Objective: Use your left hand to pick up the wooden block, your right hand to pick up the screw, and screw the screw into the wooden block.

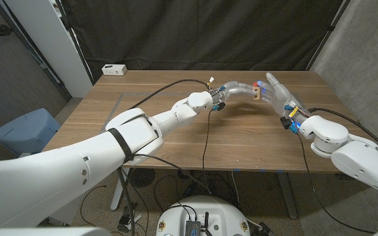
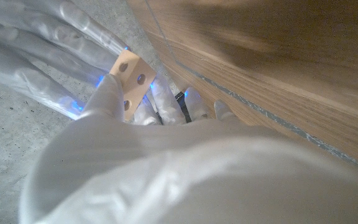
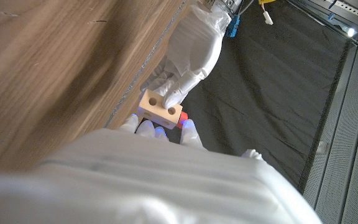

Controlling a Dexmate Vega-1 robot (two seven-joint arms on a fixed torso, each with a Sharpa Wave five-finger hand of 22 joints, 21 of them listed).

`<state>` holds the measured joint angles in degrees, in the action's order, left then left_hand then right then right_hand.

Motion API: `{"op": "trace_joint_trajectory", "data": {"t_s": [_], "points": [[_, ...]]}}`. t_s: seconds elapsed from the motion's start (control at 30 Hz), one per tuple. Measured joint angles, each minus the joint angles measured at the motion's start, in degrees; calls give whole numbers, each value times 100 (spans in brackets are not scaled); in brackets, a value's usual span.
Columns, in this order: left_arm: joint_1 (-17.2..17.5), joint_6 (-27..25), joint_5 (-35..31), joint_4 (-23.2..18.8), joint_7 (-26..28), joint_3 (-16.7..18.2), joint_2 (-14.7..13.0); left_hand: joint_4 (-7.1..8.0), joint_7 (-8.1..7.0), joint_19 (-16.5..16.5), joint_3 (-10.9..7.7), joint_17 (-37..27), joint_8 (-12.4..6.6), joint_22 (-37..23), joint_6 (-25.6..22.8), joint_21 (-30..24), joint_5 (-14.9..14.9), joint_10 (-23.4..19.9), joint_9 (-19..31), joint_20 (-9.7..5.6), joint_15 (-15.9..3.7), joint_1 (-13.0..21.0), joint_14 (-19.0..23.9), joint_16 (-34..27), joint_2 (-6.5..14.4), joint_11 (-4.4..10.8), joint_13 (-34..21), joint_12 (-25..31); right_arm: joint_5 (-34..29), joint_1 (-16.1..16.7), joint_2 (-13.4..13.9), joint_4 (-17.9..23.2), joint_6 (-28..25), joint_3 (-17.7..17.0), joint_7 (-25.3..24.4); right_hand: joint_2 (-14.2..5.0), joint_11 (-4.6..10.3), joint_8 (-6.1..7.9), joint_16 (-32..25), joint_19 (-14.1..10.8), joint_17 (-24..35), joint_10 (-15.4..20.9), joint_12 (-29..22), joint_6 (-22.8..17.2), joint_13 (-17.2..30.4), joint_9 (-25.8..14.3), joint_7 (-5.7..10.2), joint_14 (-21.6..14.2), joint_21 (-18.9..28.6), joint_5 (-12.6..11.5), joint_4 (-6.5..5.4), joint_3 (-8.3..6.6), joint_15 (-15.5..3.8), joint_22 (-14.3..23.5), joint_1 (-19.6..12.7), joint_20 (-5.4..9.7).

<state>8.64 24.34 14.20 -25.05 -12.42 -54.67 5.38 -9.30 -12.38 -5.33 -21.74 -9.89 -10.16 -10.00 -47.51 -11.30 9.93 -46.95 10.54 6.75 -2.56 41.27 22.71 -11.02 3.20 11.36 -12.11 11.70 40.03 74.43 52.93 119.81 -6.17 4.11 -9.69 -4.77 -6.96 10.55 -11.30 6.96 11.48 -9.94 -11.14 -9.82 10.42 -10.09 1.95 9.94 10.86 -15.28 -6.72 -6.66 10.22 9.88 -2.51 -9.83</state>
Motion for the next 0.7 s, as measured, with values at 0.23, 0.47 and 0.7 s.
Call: {"op": "trace_joint_trajectory", "data": {"t_s": [0.23,0.47,0.7], "points": [[10,-2,7,0,-2,8,1,0,0,0,0,0,0,0,0,0,-6,0,1,0,0,-14,0,0,13,0,0,0,3,58,30,85,-62,-44,1,0,0,0,0,0,0,0,0,0,0,0,0,0,0,0,0,0,0,0,0,0],[22,0,10,0,-5,18,-11,0,0,0,0,0,0,0,0,0,-6,0,1,0,0,-14,0,0,14,0,0,0,4,74,35,127,-91,-52,44,0,0,0,0,0,0,0,0,0,0,0,0,0,0,0,0,0,0,0,0,0],[27,26,11,0,-8,25,-18,0,0,0,0,0,0,0,0,0,-12,0,1,0,22,-15,22,0,14,0,0,0,-8,94,30,156,-91,-65,55,0,0,0,0,0,0,0,0,-21,0,0,-21,0,0,0,0,0,0,0,0,0]]}}
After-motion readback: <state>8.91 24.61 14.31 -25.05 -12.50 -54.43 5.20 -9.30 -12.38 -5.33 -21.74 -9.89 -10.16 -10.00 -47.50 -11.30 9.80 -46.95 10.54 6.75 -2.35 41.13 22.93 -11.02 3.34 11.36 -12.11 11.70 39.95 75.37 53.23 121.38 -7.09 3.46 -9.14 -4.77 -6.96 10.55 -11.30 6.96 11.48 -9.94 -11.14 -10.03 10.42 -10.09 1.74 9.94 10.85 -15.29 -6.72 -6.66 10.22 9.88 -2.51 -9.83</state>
